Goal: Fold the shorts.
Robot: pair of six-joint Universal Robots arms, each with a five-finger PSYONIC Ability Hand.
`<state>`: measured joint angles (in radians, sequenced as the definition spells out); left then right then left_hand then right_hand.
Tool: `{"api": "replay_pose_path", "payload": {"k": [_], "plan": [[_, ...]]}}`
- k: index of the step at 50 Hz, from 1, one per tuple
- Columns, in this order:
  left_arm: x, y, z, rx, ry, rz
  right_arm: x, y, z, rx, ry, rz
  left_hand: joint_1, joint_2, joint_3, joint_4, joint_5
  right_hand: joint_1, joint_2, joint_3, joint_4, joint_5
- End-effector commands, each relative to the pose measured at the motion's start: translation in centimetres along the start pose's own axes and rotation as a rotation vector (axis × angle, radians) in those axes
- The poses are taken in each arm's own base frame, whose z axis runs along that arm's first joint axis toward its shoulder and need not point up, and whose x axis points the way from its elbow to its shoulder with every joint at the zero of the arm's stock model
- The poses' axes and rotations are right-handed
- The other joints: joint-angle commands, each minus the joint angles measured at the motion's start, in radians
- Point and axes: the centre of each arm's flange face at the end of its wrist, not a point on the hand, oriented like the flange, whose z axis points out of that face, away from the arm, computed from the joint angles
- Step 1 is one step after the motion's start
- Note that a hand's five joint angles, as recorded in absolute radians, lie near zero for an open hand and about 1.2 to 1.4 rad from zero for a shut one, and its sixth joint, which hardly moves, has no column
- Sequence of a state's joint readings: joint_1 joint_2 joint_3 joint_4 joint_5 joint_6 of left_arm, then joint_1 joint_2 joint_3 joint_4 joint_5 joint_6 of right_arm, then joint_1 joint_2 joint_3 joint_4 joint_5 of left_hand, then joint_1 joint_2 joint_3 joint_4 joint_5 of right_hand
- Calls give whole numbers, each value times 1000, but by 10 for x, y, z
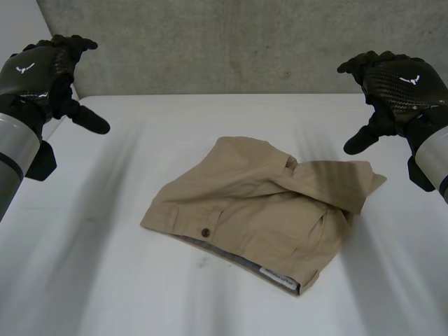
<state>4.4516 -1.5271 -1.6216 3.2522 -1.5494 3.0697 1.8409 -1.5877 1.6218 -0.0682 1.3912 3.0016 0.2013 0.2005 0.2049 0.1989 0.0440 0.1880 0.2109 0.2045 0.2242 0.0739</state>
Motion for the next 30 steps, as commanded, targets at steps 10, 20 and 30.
{"api": "replay_pose_path", "payload": {"k": [10,20,30], "plan": [[0,6,2,-24,1,-2,0,-2,0,7,1,-1,-27,-26,-30,-24,-44,-13,-36,-30,-50,-74],[0,6,2,-24,1,-4,0,-1,0,4,1,0,-27,-26,-30,-24,-44,-13,-36,-30,-50,-74],[1,7,2,-24,3,-4,0,-2,0,10,2,-1,-27,-26,-30,-24,-44,-13,-36,-30,-50,-74]]}}
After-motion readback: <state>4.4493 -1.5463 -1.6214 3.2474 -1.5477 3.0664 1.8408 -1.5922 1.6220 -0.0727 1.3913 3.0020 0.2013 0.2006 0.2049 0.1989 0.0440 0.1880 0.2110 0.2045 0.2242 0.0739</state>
